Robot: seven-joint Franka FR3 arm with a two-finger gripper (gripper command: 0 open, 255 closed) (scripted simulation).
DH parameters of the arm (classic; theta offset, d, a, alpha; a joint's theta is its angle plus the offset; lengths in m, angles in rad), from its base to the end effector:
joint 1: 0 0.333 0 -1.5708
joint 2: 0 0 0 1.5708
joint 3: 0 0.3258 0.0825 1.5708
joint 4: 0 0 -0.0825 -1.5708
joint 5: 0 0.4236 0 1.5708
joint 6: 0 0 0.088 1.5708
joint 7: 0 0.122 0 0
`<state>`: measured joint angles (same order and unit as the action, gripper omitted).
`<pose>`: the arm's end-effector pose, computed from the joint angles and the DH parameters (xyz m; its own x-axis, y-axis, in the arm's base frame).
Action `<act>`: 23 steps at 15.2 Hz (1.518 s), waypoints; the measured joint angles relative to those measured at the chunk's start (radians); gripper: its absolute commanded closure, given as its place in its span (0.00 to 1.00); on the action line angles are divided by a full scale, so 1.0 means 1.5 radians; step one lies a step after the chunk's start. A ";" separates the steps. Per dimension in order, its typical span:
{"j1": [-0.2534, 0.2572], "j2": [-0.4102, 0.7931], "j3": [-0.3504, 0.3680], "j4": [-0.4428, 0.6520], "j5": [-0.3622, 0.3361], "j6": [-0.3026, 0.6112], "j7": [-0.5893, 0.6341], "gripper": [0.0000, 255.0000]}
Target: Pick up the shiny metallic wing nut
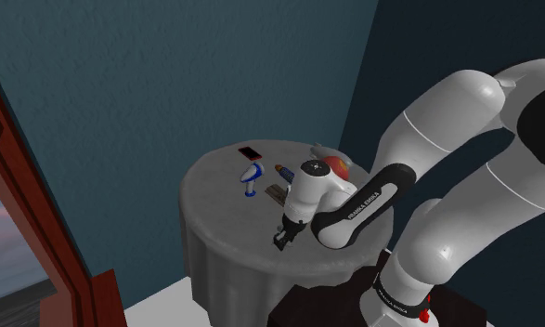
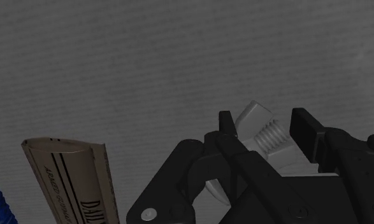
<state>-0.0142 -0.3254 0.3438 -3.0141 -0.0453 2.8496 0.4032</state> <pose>0.3248 0.0936 0.2114 0.9839 -0.0340 0.1754 -0.0456 -0.9970 0.0628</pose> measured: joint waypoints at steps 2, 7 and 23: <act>-0.001 0.001 0.000 0.000 -0.001 0.001 0.000 1.00; -0.001 0.001 0.001 0.000 -0.001 0.002 0.000 1.00; 0.066 -0.175 -0.061 0.033 0.054 -0.209 -0.056 1.00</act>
<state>0.0851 -0.5884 0.2525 -2.9641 0.0350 2.5368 0.3196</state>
